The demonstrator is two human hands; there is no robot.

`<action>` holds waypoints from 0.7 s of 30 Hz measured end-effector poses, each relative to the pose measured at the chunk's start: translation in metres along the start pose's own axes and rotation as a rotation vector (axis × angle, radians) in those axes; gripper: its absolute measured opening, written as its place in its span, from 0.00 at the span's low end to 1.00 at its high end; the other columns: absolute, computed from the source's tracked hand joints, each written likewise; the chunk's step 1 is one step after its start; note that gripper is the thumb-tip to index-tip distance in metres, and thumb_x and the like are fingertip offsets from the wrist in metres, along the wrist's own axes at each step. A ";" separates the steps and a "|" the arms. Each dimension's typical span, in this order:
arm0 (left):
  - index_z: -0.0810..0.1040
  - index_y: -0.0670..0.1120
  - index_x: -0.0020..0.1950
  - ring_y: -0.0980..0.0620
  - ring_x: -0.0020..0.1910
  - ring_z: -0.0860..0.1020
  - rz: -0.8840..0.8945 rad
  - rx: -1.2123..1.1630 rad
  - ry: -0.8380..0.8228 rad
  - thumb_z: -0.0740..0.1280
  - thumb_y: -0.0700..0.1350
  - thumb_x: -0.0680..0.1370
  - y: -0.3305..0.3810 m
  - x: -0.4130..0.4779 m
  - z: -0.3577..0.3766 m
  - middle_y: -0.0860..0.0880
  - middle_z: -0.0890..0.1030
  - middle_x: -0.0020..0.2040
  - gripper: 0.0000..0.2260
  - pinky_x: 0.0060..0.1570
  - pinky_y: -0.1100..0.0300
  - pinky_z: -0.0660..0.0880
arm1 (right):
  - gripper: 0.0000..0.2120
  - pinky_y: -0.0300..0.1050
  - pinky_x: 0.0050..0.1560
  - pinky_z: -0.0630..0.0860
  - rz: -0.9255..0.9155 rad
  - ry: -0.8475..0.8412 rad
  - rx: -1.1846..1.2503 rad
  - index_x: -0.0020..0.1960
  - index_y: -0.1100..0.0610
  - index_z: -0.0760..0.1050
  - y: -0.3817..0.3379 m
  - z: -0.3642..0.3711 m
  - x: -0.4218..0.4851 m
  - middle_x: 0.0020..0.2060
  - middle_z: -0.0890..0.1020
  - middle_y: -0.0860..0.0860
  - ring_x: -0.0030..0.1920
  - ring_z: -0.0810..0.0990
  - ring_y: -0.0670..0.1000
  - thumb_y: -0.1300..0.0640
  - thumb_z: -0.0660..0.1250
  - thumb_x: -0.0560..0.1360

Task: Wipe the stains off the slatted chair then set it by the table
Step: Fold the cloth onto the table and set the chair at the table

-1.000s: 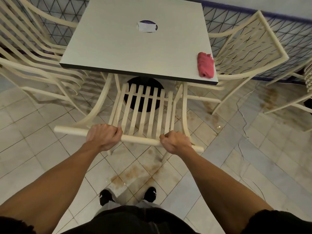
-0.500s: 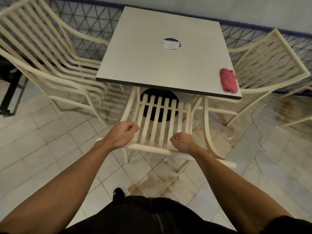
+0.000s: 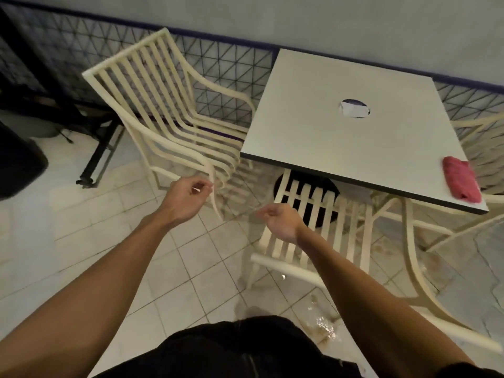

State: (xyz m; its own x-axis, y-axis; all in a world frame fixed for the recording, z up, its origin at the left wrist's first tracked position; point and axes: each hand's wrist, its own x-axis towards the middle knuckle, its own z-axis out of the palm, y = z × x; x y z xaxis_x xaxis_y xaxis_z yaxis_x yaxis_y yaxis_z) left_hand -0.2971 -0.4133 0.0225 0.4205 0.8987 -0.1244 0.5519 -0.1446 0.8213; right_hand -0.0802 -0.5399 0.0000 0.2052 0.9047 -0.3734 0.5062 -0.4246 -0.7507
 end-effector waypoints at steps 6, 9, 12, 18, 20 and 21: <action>0.83 0.51 0.48 0.49 0.48 0.81 -0.137 -0.096 0.108 0.68 0.42 0.79 -0.042 0.026 -0.050 0.49 0.84 0.48 0.06 0.53 0.58 0.76 | 0.07 0.34 0.50 0.73 -0.015 -0.078 0.067 0.54 0.50 0.83 -0.037 0.051 0.068 0.55 0.84 0.47 0.54 0.81 0.45 0.55 0.67 0.79; 0.82 0.52 0.46 0.51 0.47 0.81 -0.196 -0.150 0.150 0.68 0.42 0.79 -0.062 0.044 -0.072 0.50 0.85 0.48 0.06 0.50 0.61 0.74 | 0.09 0.44 0.57 0.78 -0.003 -0.107 0.110 0.45 0.43 0.83 -0.058 0.072 0.111 0.52 0.84 0.48 0.53 0.82 0.47 0.57 0.69 0.78; 0.82 0.54 0.44 0.51 0.49 0.81 -0.263 -0.185 0.155 0.68 0.42 0.79 -0.085 0.075 -0.102 0.52 0.85 0.47 0.08 0.54 0.58 0.75 | 0.11 0.53 0.57 0.81 0.033 -0.132 0.189 0.39 0.43 0.83 -0.082 0.092 0.163 0.49 0.85 0.51 0.50 0.84 0.51 0.56 0.69 0.76; 0.83 0.47 0.48 0.44 0.48 0.82 -0.427 -0.255 0.133 0.67 0.40 0.79 -0.135 0.170 -0.167 0.45 0.84 0.51 0.05 0.51 0.53 0.78 | 0.10 0.53 0.56 0.79 0.177 -0.116 0.359 0.44 0.54 0.82 -0.143 0.118 0.269 0.44 0.83 0.51 0.46 0.80 0.52 0.65 0.66 0.77; 0.82 0.44 0.52 0.47 0.45 0.81 -0.487 -0.281 0.103 0.66 0.39 0.80 -0.144 0.198 -0.183 0.44 0.84 0.52 0.05 0.42 0.61 0.74 | 0.10 0.57 0.62 0.78 0.216 -0.117 0.410 0.44 0.55 0.81 -0.159 0.121 0.299 0.46 0.83 0.53 0.49 0.80 0.54 0.67 0.66 0.77; 0.81 0.42 0.53 0.48 0.44 0.80 -0.500 -0.292 0.101 0.65 0.38 0.81 -0.149 0.213 -0.192 0.44 0.84 0.52 0.06 0.40 0.62 0.72 | 0.09 0.57 0.62 0.78 0.224 -0.115 0.412 0.46 0.54 0.81 -0.167 0.123 0.316 0.47 0.83 0.54 0.50 0.80 0.53 0.66 0.66 0.77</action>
State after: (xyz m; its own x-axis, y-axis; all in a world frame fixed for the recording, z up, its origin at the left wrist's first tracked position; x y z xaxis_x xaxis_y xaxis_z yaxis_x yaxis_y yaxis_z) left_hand -0.4283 -0.1207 -0.0192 0.0816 0.8655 -0.4942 0.4382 0.4142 0.7978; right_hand -0.2024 -0.1873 -0.0598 0.1653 0.7895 -0.5910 0.0812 -0.6081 -0.7897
